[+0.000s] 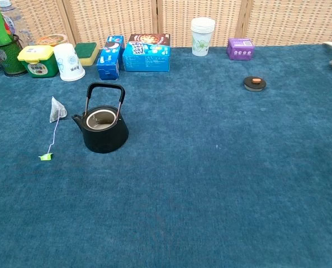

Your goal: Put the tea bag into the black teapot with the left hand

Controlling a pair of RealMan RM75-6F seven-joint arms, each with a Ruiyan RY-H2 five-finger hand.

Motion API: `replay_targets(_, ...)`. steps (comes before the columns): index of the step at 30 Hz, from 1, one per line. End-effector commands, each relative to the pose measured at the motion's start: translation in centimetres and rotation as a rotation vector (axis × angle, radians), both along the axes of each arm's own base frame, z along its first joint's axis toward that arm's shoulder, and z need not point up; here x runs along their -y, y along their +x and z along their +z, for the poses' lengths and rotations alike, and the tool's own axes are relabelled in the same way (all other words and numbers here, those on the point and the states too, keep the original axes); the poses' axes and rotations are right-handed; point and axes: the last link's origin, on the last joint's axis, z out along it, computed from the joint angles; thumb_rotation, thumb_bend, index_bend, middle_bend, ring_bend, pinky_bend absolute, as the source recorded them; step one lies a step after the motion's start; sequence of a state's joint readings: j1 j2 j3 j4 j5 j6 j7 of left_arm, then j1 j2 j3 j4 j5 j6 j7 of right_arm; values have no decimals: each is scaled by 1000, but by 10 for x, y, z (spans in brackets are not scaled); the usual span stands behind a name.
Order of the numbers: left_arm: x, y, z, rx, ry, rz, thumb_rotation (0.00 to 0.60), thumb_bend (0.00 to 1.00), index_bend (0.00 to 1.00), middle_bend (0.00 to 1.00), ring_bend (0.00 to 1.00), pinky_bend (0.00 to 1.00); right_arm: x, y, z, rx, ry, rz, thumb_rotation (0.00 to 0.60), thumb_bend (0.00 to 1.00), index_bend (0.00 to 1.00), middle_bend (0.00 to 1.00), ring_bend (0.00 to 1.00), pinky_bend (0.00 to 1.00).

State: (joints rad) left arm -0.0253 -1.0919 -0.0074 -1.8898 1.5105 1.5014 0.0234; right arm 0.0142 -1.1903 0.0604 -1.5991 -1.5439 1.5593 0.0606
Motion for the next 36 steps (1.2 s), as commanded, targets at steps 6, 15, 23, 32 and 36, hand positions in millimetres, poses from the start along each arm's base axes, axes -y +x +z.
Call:
replay_targets(6, -3, 0, -4, -5, -18, 9, 600, 244, 1, 213, 176, 246, 2, -1, -1, -6, 4, -2, 600, 16, 238, 217, 226, 154)
replay_targets(15, -13, 7, 3, -60, -21, -46, 600, 246, 76, 222, 200, 253, -4, -2, 4, -1, -19, -6, 600, 16, 238, 217, 226, 153)
replay_targets(23, -39, 20, -1, -173, -92, -136, 600, 271, 250, 506, 533, 608, -7, -8, 6, 5, -30, -28, 600, 17, 238, 217, 227, 153)
replay_targets(32, -66, 35, -24, -252, -244, -180, 600, 348, 367, 936, 928, 900, -5, -14, 9, -2, -28, -59, 600, 16, 238, 217, 227, 154)
replay_targets(36, -75, 38, -34, -265, -291, -180, 600, 409, 368, 999, 996, 944, -2, -15, 9, -2, -28, -66, 600, 16, 238, 216, 227, 154)
